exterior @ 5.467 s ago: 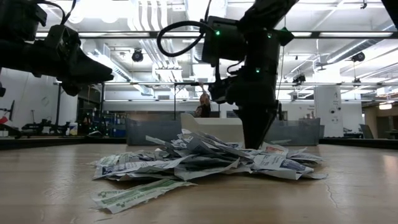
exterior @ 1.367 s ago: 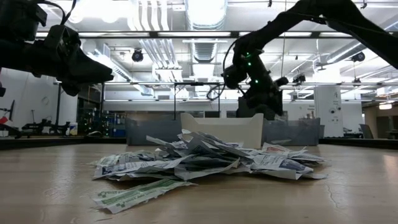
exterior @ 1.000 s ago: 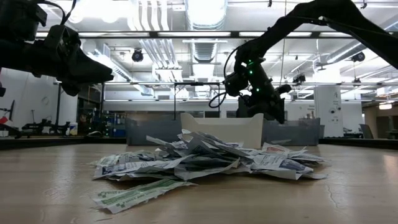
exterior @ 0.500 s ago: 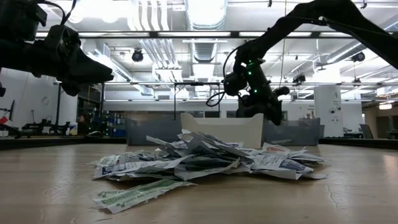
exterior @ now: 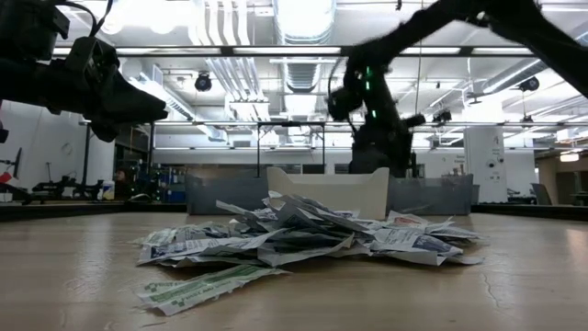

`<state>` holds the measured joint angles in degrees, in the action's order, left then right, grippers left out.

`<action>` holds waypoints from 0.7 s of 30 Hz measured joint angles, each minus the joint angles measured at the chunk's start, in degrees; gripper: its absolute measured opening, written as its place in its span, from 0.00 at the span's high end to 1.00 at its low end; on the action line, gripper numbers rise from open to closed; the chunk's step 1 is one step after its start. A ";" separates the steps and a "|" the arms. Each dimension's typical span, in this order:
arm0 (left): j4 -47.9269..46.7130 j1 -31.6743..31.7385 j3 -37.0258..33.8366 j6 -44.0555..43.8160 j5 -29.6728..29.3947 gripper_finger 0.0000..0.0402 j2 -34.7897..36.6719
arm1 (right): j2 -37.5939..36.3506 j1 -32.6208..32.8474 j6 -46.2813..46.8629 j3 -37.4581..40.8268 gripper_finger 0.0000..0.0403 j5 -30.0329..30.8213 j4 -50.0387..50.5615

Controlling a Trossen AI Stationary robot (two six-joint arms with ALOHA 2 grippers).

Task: Pick & Place First Aid Supplies
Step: Put the green bandage pack into the right gray bin

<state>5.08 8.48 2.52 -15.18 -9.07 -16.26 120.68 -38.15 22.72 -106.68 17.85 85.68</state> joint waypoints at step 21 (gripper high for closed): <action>2.64 -0.01 0.00 -6.09 0.05 0.70 0.01 | -35.08 28.26 0.04 21.38 0.87 -7.63 -21.65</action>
<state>7.73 8.47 2.52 -21.27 -9.02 -16.25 85.60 -9.90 22.76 -85.30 10.22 64.03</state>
